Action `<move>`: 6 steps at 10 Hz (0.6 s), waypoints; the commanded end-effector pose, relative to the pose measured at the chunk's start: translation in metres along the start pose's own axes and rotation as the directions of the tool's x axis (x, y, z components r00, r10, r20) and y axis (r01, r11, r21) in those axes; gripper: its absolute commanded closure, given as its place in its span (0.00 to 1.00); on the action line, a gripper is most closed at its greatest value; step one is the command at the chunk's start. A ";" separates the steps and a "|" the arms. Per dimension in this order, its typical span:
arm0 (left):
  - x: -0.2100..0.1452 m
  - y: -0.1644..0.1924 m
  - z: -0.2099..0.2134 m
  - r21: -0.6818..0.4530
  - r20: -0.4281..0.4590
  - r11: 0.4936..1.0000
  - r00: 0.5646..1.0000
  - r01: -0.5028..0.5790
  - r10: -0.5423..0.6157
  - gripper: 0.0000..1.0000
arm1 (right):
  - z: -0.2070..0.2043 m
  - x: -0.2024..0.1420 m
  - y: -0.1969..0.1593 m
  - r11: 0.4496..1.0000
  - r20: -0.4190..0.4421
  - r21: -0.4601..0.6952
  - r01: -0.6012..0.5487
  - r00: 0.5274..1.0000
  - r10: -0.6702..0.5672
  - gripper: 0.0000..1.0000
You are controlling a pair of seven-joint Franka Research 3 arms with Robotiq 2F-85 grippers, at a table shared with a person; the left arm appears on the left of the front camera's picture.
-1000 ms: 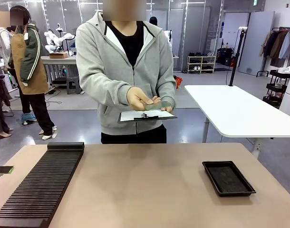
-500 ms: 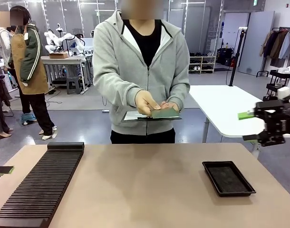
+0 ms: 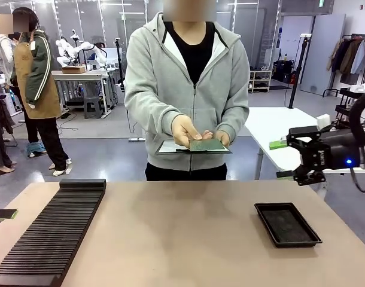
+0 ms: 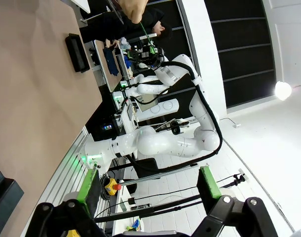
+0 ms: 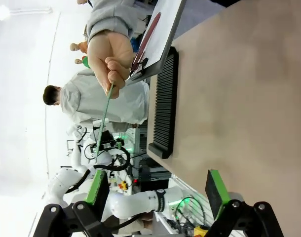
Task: Inspect the PCB.
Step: Pick up the Blank PCB that the human is holding.
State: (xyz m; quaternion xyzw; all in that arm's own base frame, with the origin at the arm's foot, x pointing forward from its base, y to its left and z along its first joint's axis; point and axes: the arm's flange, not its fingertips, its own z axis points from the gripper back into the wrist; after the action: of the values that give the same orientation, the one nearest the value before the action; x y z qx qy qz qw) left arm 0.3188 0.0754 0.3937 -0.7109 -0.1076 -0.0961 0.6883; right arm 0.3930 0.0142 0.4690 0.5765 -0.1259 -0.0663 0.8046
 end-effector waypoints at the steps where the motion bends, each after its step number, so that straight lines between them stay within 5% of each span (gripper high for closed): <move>1: 0.001 0.000 0.001 0.002 -0.004 1.000 1.000 0.001 -0.001 0.00 | -0.029 0.007 0.006 0.997 -0.004 0.028 0.068 0.998 -0.068 0.00; 6: 0.001 0.000 0.001 0.002 -0.004 1.000 1.000 0.001 -0.001 0.00 | -0.087 0.025 0.027 0.970 -0.071 0.091 0.227 0.973 -0.221 0.00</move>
State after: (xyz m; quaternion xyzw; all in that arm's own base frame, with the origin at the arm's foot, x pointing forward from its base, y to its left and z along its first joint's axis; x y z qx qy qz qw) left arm 0.3188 0.0753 0.3937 -0.7109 -0.1076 -0.0961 0.6883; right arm 0.4260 0.0801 0.4655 0.6291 -0.0542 -0.1176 0.7664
